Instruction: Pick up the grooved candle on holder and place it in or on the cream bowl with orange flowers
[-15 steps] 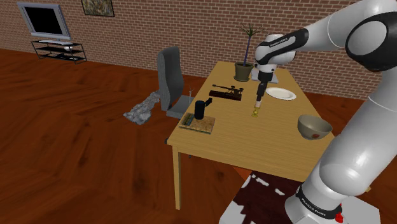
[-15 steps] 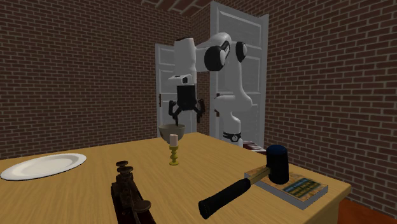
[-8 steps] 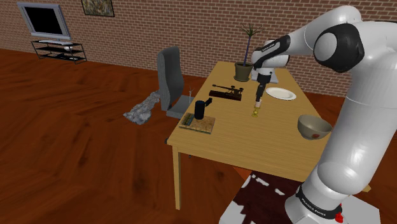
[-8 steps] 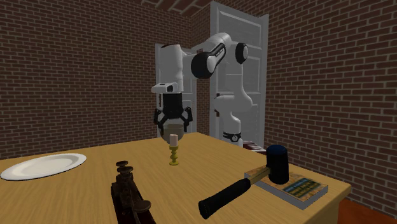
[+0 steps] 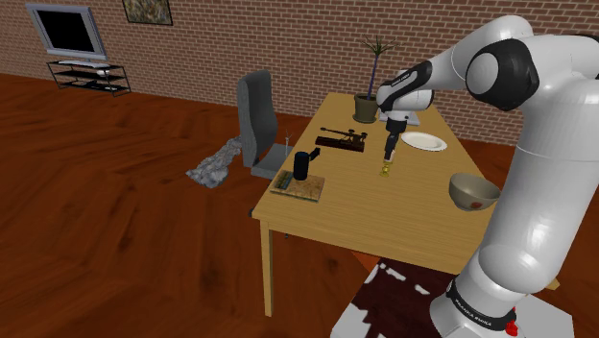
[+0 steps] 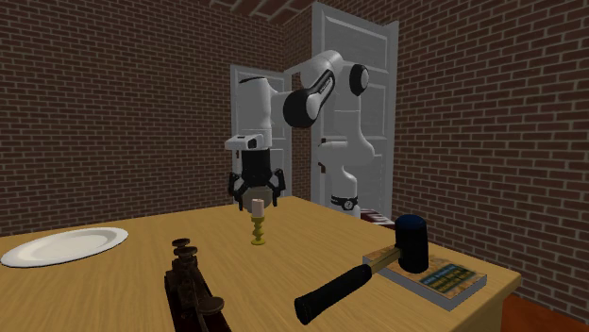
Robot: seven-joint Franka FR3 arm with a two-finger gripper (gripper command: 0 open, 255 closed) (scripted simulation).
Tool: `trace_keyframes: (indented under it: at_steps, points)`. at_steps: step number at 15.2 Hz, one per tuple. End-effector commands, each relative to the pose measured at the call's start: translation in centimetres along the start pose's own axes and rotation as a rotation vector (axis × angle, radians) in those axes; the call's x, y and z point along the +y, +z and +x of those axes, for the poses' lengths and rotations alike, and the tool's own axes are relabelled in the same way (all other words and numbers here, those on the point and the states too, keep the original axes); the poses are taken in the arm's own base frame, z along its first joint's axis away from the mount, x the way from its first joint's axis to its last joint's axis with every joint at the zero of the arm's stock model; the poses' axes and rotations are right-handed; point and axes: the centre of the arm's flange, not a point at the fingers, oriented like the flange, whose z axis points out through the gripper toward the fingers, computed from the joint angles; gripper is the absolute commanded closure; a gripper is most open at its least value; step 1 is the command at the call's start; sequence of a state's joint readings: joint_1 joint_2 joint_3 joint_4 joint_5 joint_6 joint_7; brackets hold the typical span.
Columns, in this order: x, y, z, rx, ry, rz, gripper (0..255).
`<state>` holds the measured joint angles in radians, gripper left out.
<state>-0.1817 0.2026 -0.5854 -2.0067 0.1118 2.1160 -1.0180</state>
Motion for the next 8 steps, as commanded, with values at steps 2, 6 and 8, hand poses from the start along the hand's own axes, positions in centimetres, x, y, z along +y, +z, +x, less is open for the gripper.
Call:
trace_keyframes:
  at_steps: [2, 6, 8]
  points:
    - [0.0, 0.06, 0.0, 0.0, 0.0, 0.0, 0]
    - [0.0, 0.05, 0.0, 0.0, 0.0, 0.0, 255]
    - [0.0, 0.05, 0.0, 0.0, 0.0, 0.0, 255]
